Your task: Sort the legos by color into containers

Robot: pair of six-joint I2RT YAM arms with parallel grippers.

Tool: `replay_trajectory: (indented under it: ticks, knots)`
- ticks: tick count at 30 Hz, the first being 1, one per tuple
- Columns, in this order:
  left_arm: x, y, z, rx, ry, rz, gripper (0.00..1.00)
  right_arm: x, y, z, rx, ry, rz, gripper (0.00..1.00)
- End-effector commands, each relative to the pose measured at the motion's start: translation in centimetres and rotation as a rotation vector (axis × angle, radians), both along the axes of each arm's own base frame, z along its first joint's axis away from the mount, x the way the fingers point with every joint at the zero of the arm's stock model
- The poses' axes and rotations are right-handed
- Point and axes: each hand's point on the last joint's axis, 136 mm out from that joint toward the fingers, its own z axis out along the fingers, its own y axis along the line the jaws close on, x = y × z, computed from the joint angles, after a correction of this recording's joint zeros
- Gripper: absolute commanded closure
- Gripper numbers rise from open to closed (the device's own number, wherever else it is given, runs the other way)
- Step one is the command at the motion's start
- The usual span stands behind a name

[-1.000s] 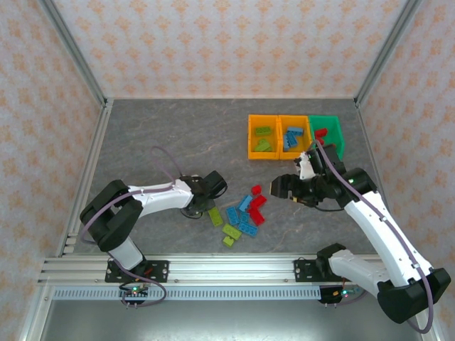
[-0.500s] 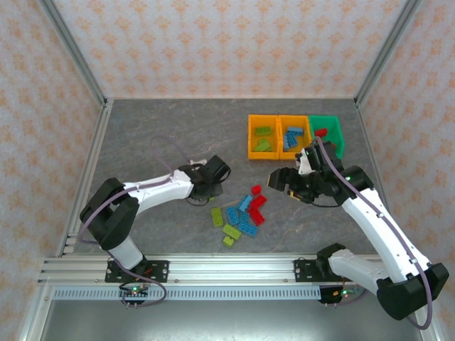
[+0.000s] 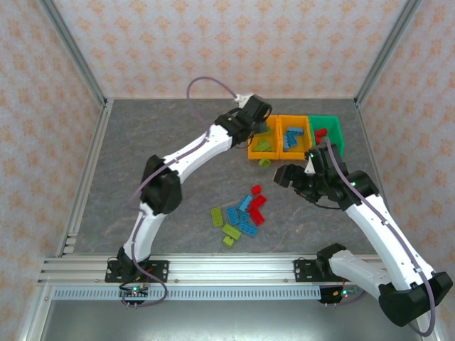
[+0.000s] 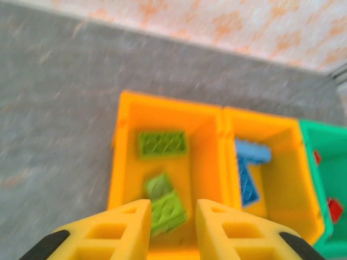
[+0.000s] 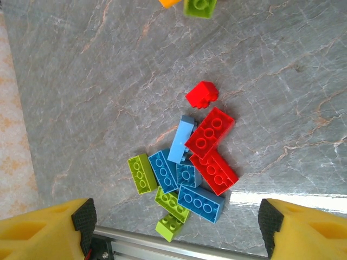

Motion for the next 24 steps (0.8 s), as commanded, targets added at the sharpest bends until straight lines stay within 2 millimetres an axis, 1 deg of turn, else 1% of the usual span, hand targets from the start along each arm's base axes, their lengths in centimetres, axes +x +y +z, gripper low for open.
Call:
replay_trajectory:
  ticks: [1,3,5,7,8,10,12,13,14,15,16,17,18,19,21,22,24]
  knots:
    - [2.2,0.5,-0.7,0.143,-0.032,-0.006,0.68,-0.3,-0.9,-0.4,-0.031,0.000,-0.039,0.20]
    - [3.3,-0.2,-0.3,0.118,-0.063,-0.006,0.67,-0.6,-1.1,-0.5,-0.039,-0.001,-0.043,0.20]
    - [3.6,-0.7,0.3,0.096,-0.076,-0.014,0.65,-0.8,-1.3,-0.5,-0.040,-0.004,-0.047,0.20]
    - [3.0,-0.5,1.2,0.088,-0.071,-0.016,0.63,-0.9,-2.1,-0.8,-0.069,-0.003,-0.077,0.19]
    - [2.4,-0.4,1.9,0.084,-0.071,-0.018,0.60,-0.8,-3.1,-1.4,-0.112,0.004,-0.124,0.19]
    - [0.8,-0.2,3.9,0.069,-0.091,-0.040,0.57,-0.4,-4.6,-2.7,-0.183,0.020,-0.198,0.18]
    - [-1.4,0.5,6.6,0.026,-0.136,-0.060,0.54,0.1,-5.9,-4.0,-0.254,0.032,-0.256,0.15]
    - [-2.8,1.4,8.0,0.000,-0.160,-0.069,0.53,0.6,-6.6,-4.6,-0.299,0.028,-0.278,0.12]
    - [-4.0,2.2,8.9,0.005,-0.182,-0.087,0.52,1.1,-6.9,-5.1,-0.326,0.023,-0.284,0.10]
    - [-5.9,3.5,10.9,-0.008,-0.217,-0.101,0.51,2.0,-7.4,-5.6,-0.361,0.022,-0.287,0.09]
    - [-7.8,4.7,11.9,-0.005,-0.244,-0.122,0.50,3.0,-7.8,-6.0,-0.389,0.028,-0.290,0.07]
    - [-9.3,5.5,12.2,0.007,-0.260,-0.148,0.48,3.8,-8.2,-6.4,-0.416,0.033,-0.293,0.06]
    - [-11.3,6.5,12.8,0.020,-0.281,-0.181,0.47,4.9,-8.6,-7.1,-0.441,0.052,-0.298,0.05]
    - [-13.1,7.7,13.0,0.040,-0.294,-0.212,0.46,6.1,-9.1,-7.7,-0.458,0.069,-0.306,0.04]
    - [-16.3,9.6,12.7,0.093,-0.299,-0.288,0.43,8.3,-9.8,-9.2,-0.509,0.096,-0.306,0.03]
    - [-18.0,10.8,12.2,0.133,-0.296,-0.324,0.42,9.6,-10.0,-9.8,-0.519,0.104,-0.309,0.03]
    - [-20.6,12.9,11.4,0.221,-0.303,-0.393,0.40,11.9,-10.1,-11.3,-0.506,0.122,-0.323,0.03]
